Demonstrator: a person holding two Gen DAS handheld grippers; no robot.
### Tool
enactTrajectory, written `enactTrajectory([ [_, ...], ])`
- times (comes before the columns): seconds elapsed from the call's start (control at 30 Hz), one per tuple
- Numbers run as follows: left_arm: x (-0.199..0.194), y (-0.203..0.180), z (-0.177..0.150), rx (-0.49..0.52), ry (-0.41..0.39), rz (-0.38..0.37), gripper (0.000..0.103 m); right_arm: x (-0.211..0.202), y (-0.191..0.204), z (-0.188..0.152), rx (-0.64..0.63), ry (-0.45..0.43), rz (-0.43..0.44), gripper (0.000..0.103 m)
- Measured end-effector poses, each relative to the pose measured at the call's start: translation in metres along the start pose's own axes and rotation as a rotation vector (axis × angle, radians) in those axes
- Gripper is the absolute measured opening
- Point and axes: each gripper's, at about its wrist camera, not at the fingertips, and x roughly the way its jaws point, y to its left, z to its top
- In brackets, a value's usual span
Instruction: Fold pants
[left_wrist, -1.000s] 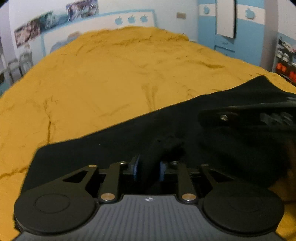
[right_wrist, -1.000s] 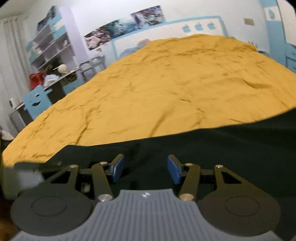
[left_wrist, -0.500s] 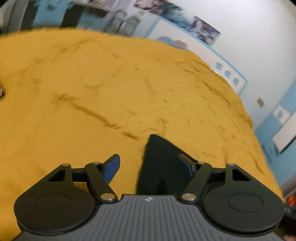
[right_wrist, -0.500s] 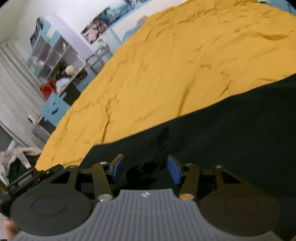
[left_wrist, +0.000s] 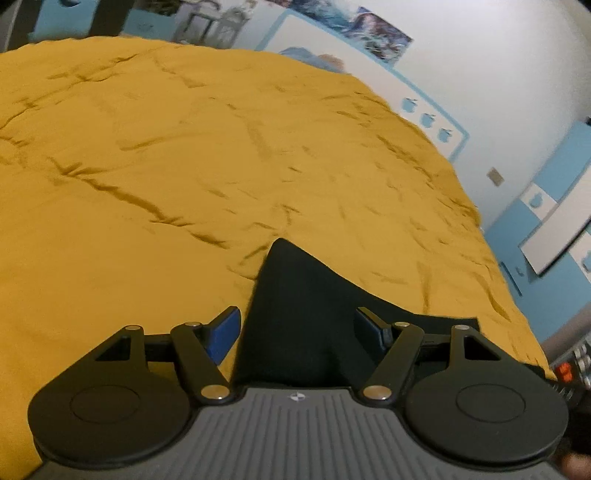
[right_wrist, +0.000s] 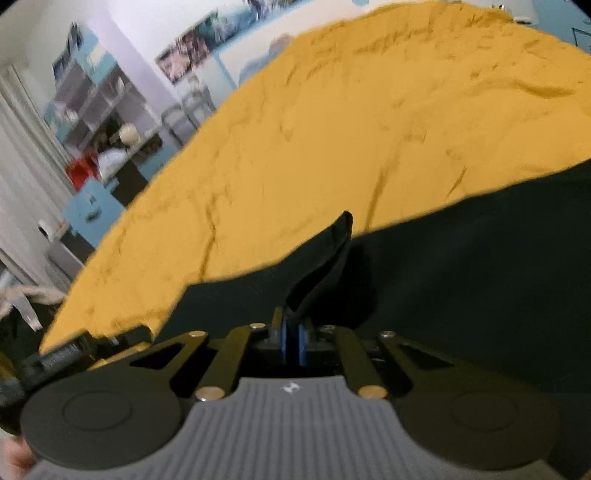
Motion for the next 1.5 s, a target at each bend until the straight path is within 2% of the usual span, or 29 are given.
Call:
enactTrajectory([
  [0.07, 0.007, -0.006, -0.004, 0.04, 0.03, 0.012, 0.082, -0.002, -0.008, 0.001, -0.008, 0.015, -0.023, 0.0],
  [0.17, 0.02, -0.017, -0.009, 0.11, 0.1, 0.071, 0.081, 0.005, -0.022, -0.006, -0.019, 0.051, -0.087, 0.002],
  [0.2, 0.024, -0.021, -0.011, 0.143, 0.132, 0.099, 0.08, 0.006, -0.024, -0.009, -0.042, 0.059, -0.121, 0.01],
  [0.23, 0.028, -0.024, -0.015, 0.178, 0.153, 0.128, 0.08, 0.004, -0.026, -0.012, -0.066, 0.054, -0.148, 0.018],
  [0.37, 0.027, -0.035, -0.021, 0.249, 0.176, 0.185, 0.08, -0.017, -0.022, -0.016, -0.166, -0.044, -0.252, 0.025],
  [0.4, 0.025, -0.037, -0.023, 0.264, 0.177, 0.192, 0.08, -0.023, -0.017, -0.015, -0.209, -0.082, -0.259, 0.025],
  [0.5, 0.021, -0.04, -0.029, 0.289, 0.174, 0.204, 0.08, -0.03, 0.003, -0.016, -0.321, -0.134, -0.172, 0.025],
  [0.6, 0.016, -0.035, -0.031, 0.27, 0.172, 0.195, 0.08, -0.018, 0.017, -0.026, -0.421, -0.113, -0.094, 0.029],
  [0.67, 0.014, -0.033, -0.031, 0.257, 0.17, 0.186, 0.08, -0.001, 0.016, -0.034, -0.478, -0.064, -0.124, 0.029],
  [0.7, 0.012, -0.033, -0.032, 0.255, 0.167, 0.184, 0.08, 0.011, 0.011, -0.039, -0.49, 0.008, -0.155, 0.029],
  [0.73, 0.012, -0.033, -0.032, 0.255, 0.166, 0.183, 0.081, 0.018, 0.004, -0.042, -0.48, 0.07, -0.17, 0.029],
  [0.8, 0.011, -0.034, -0.035, 0.269, 0.155, 0.186, 0.082, 0.011, -0.002, -0.038, -0.46, 0.08, -0.176, 0.03],
  [0.9, 0.011, -0.035, -0.04, 0.279, 0.136, 0.194, 0.082, -0.005, -0.007, -0.03, -0.442, 0.1, -0.21, 0.039],
  [0.93, 0.01, -0.035, -0.041, 0.279, 0.131, 0.198, 0.082, -0.01, -0.009, -0.028, -0.437, 0.098, -0.208, 0.039],
  [1.07, 0.005, -0.038, -0.043, 0.282, 0.107, 0.21, 0.082, -0.059, -0.031, -0.018, -0.403, -0.014, -0.184, 0.039],
  [1.2, -0.013, -0.047, -0.044, 0.246, 0.007, 0.269, 0.08, -0.108, -0.084, 0.002, -0.306, -0.085, -0.229, 0.04],
  [1.27, -0.021, -0.056, -0.045, 0.236, -0.035, 0.29, 0.08, -0.131, -0.117, 0.008, -0.254, -0.113, -0.279, 0.04],
  [1.4, -0.035, -0.093, -0.049, 0.271, -0.078, 0.251, 0.08, -0.176, -0.181, 0.014, -0.134, -0.179, -0.378, 0.04],
  [1.5, -0.032, -0.132, -0.055, 0.311, -0.066, 0.206, 0.082, -0.209, -0.224, 0.018, -0.04, -0.231, -0.438, 0.041],
])
